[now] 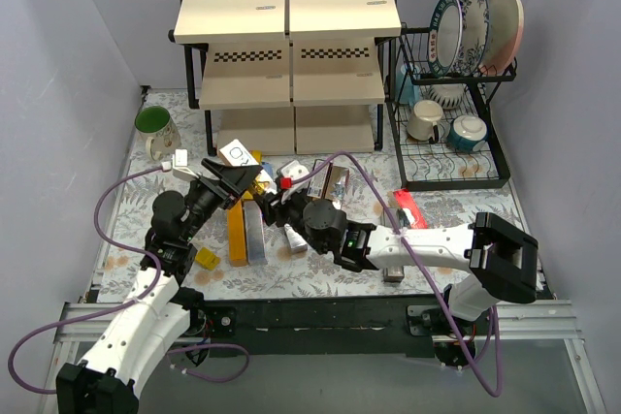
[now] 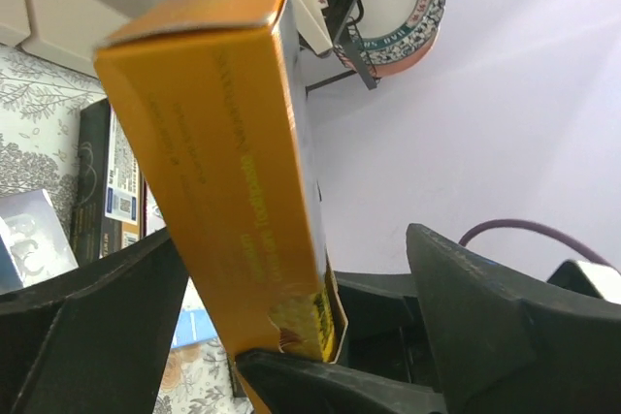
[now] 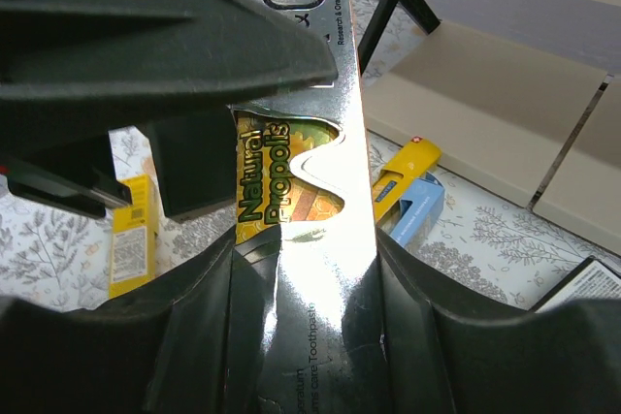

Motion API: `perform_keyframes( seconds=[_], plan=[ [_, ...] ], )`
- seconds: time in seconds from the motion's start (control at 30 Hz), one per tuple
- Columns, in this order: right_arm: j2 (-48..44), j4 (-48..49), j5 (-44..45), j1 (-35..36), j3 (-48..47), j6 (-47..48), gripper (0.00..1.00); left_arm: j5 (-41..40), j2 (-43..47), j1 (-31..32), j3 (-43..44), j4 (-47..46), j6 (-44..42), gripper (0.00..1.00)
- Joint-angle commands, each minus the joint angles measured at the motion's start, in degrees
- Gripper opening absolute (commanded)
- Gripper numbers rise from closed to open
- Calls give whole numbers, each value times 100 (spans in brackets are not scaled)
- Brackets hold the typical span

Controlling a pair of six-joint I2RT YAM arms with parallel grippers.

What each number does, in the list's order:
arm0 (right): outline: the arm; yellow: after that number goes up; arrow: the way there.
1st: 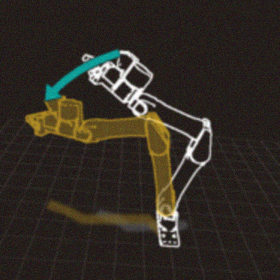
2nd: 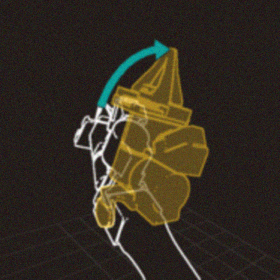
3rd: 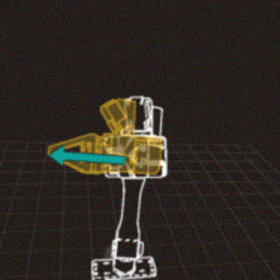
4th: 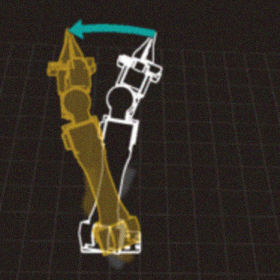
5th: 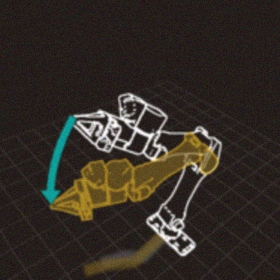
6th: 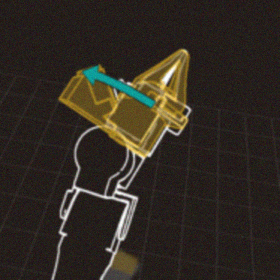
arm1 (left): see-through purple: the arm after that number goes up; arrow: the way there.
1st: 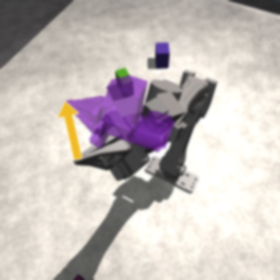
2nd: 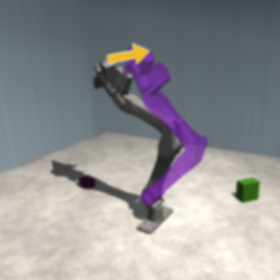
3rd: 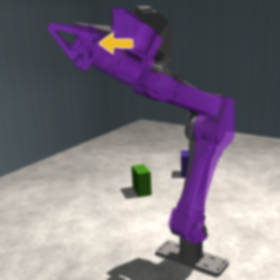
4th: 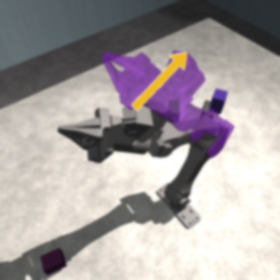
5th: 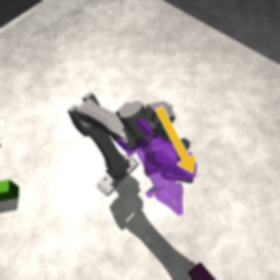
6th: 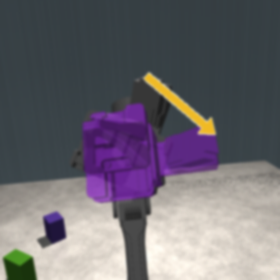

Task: Place and organize the toothpastes onto the shelf
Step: Pick up the toothpaste from the center of the board, then place the toothpaste on the shelf.

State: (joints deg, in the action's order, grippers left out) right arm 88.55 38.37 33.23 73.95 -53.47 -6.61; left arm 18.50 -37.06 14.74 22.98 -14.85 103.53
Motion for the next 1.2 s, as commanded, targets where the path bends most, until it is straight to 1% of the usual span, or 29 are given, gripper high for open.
perform_keyframes(
  seconds=[0.0,0.03,0.13,0.17,0.2,0.23,0.3,0.43,0.53,0.57,0.77,0.87,1.03,1.17],
  plan=[
    [-374,461,131,-21,126,283,34,-452,137,11,382,629,-657,95],
    [-461,435,148,-13,179,327,34,-601,164,11,504,815,-989,98],
    [-628,294,297,-39,267,529,32,-1198,304,20,944,1449,-1535,98],
    [-672,233,341,-56,276,590,31,-1365,348,20,1128,1668,-1868,98],
    [-716,189,411,-91,285,643,31,-1715,470,11,1208,1913,-2062,98],
    [-795,145,438,-118,285,800,31,-1823,532,20,1261,2020,-2230,98],
    [-866,14,491,-232,267,1003,30,-2357,690,11,1384,2248,-2696,98],
    [-1024,-390,518,-592,66,1311,28,-2754,1182,11,1376,2390,-3434,98],
    [-1138,-917,298,-1092,-224,1242,27,-2904,1394,11,1236,2417,-3857,98],
    [-1165,-980,254,-1355,-268,1241,27,-2931,1507,11,1183,2417,-3944,98],
    [-1104,-1191,96,-2243,-506,1277,27,-2853,1851,11,639,2355,-4235,98],
    [-1033,-1235,-27,-2490,-524,1276,27,-2747,1843,11,540,2241,-4323,98],
    [-954,-1235,-36,-2649,-322,1206,27,-2791,1536,2,593,2171,-4499,98],
    [-901,-1341,-36,-2824,-593,1189,26,-2659,1412,11,593,2162,-4508,98]
  ],
)
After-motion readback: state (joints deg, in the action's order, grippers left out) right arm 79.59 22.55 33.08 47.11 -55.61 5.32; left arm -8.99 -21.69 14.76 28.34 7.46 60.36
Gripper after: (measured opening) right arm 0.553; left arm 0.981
